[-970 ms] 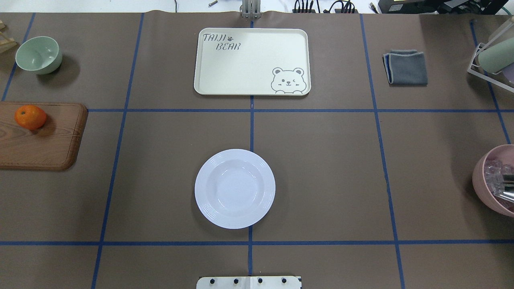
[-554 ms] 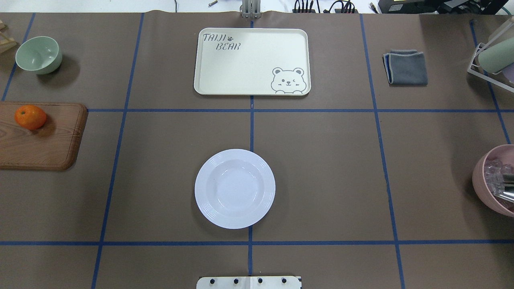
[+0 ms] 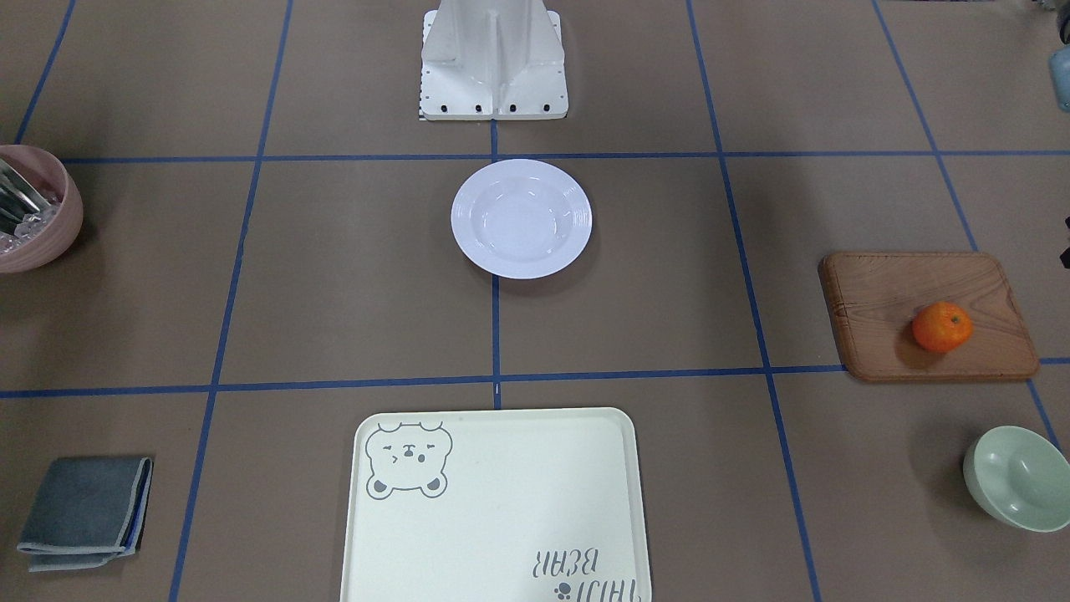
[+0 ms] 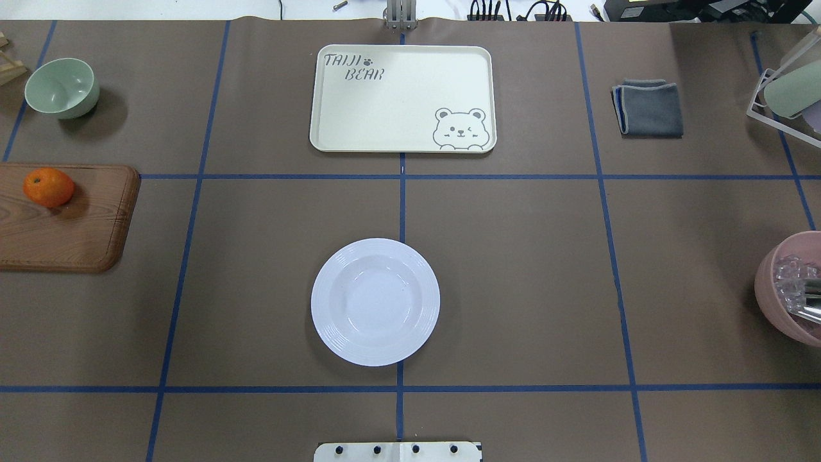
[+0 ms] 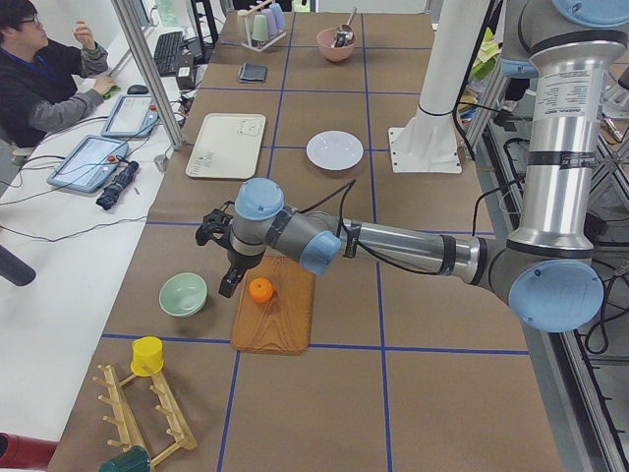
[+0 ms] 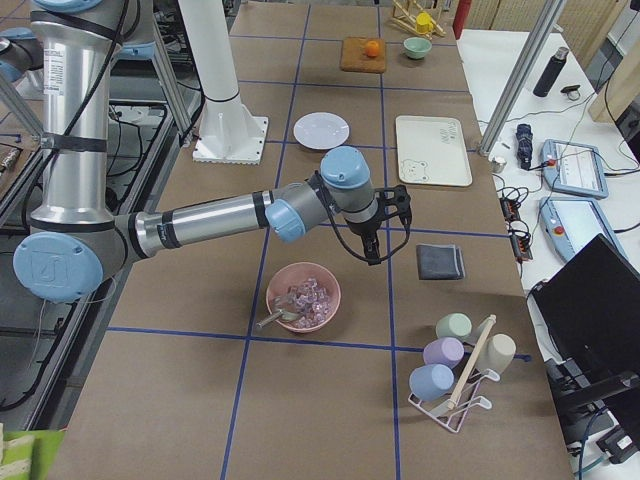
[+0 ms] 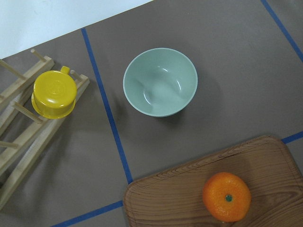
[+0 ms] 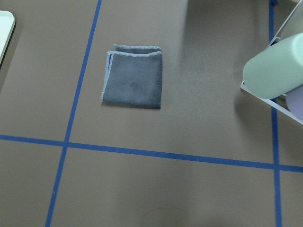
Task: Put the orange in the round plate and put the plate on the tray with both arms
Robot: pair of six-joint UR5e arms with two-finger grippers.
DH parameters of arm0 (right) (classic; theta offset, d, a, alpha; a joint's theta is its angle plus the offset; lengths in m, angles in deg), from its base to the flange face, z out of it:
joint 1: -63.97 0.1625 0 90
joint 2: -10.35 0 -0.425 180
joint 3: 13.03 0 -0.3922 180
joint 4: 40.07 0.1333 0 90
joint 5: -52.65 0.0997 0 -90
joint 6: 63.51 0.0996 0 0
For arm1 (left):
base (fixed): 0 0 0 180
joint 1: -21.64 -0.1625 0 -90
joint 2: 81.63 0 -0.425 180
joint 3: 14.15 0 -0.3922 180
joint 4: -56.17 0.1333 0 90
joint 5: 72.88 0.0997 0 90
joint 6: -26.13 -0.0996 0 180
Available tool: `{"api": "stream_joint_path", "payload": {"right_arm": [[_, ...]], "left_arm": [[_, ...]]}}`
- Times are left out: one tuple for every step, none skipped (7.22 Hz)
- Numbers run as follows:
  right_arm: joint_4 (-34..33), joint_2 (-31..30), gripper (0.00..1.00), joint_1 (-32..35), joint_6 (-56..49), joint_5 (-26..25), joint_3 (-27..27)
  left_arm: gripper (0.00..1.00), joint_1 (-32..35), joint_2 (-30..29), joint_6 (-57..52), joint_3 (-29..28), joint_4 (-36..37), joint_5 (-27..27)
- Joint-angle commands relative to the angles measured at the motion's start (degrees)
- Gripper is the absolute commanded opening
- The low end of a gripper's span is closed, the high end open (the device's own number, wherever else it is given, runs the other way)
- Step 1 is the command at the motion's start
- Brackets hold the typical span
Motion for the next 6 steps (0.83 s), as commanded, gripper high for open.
{"api": "stream_joint_path", "payload": {"right_arm": [[0.0, 1.3, 1.00, -11.5, 14.6, -9.6, -3.8], [-0.3, 1.3, 1.00, -15.9, 18.2, -13.2, -4.6], [-0.2, 1.5, 1.00, -19.7, 21.1, -16.9, -4.7], [-0.2, 1.9, 1.00, -22.1, 21.8, -19.4, -4.6], [-0.1, 1.9, 1.00, -22.4, 21.7, -19.4, -4.7], [-0.1, 1.9, 1.00, -22.5, 21.7, -19.4, -4.6]], "left_arm": [[0.98, -5.1, -0.2, 6.4, -1.3, -1.5, 0.1], [0.98, -6.7, -0.2, 7.4, -2.1, -1.7, 0.1], [0.98, -7.9, -0.2, 7.5, -3.5, -2.6, 0.1], [0.98, -9.1, -0.2, 8.7, -5.9, -6.0, 0.1], [0.98, -11.7, -0.2, 11.3, -8.6, -11.9, 2.8], [0.98, -14.7, -0.3, 13.0, -11.3, -16.0, 6.4]]}}
